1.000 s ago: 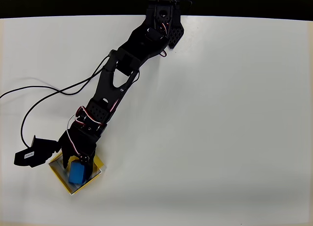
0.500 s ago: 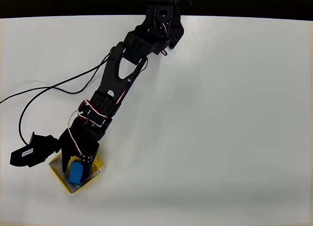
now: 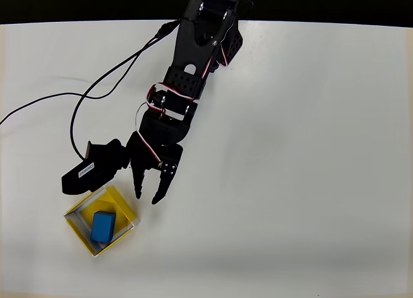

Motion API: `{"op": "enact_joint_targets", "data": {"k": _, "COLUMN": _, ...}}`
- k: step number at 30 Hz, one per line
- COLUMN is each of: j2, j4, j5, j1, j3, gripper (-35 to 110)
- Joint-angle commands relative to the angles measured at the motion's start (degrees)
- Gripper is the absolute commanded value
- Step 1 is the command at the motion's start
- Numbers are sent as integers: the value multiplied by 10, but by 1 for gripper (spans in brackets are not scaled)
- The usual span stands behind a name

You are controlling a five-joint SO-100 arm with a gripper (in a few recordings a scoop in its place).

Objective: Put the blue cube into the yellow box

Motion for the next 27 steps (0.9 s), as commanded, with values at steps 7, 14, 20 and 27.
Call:
{"op": "enact_joint_targets", "data": {"k": 7, "j2": 276, "j4": 87, "j5": -5, "j1": -17, "j3": 192, "gripper": 5}}
{"op": "enact_joint_targets", "data": {"k": 14, "j2": 445, "j4": 178, "j5": 1, "j1": -49, "j3": 330, "gripper": 1}}
{"op": "enact_joint_targets", "data": {"k": 20, "j2": 597, "j4": 264, "j5": -13, "j1": -74, "j3": 439, "gripper": 0}}
{"op": "enact_joint_targets", "data": {"k": 27, "j2": 665, "j4": 356, "j5": 1, "j1": -105, "j3": 498, "gripper": 0}}
